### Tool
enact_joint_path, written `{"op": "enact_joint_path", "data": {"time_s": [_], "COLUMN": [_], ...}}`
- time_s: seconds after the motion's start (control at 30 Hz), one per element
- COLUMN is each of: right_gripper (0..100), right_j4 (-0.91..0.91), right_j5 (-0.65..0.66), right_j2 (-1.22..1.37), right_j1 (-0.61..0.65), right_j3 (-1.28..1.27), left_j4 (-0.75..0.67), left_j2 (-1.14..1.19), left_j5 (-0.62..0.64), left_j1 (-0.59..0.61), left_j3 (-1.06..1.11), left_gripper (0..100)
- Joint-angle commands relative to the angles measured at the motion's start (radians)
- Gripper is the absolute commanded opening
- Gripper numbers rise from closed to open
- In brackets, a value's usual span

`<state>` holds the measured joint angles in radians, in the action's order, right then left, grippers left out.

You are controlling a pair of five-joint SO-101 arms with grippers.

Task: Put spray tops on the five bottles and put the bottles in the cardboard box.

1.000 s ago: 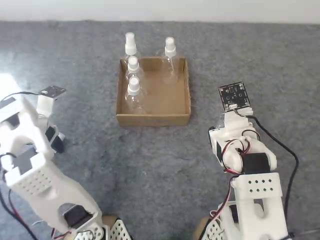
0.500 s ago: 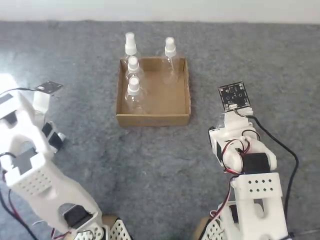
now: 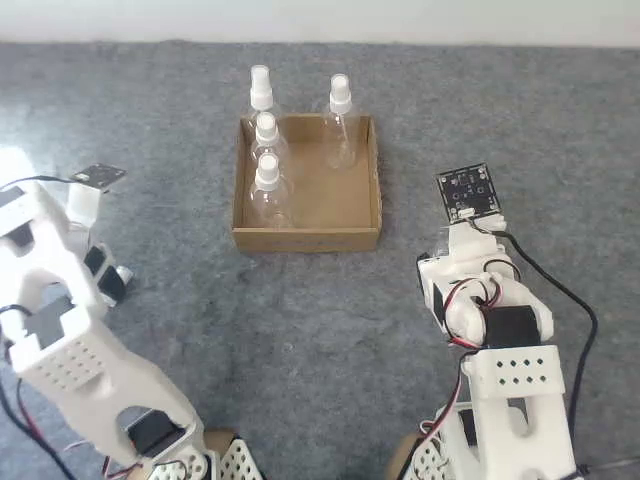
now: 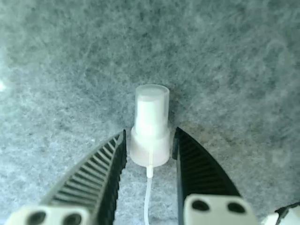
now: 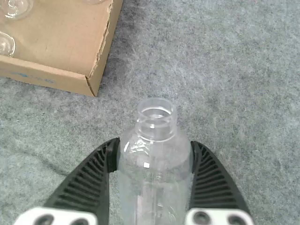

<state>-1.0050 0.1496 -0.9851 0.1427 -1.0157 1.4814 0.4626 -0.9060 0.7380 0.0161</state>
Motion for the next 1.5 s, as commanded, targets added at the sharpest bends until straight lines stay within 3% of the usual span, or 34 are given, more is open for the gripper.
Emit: {"op": "enact_joint_path", "data": {"time_s": [0.0, 0.23, 0.93, 1.2, 1.47], "right_gripper": [9.1, 9.1, 9.1, 9.1, 9.1], "right_j4": [0.018, 0.018, 0.016, 0.016, 0.016], "right_j5": [-0.005, -0.005, -0.005, -0.005, -0.005], "right_j2": [-0.018, -0.018, -0.018, -0.018, -0.018], "right_j1": [-0.008, -0.008, -0.010, -0.010, -0.010], "right_j3": [0.012, 0.012, 0.012, 0.012, 0.012], "left_j4": [0.009, 0.011, 0.008, -0.021, 0.138], "left_j2": [-0.008, -0.006, -0.002, 0.075, 0.075], "left_j5": [-0.009, -0.009, -0.008, -0.008, -0.008], "left_j1": [0.000, -0.003, -0.003, -0.005, 0.000], "left_j3": [-0.007, -0.002, 0.030, 0.022, -0.111], "left_gripper": [15, 6, 13, 4, 3]}}
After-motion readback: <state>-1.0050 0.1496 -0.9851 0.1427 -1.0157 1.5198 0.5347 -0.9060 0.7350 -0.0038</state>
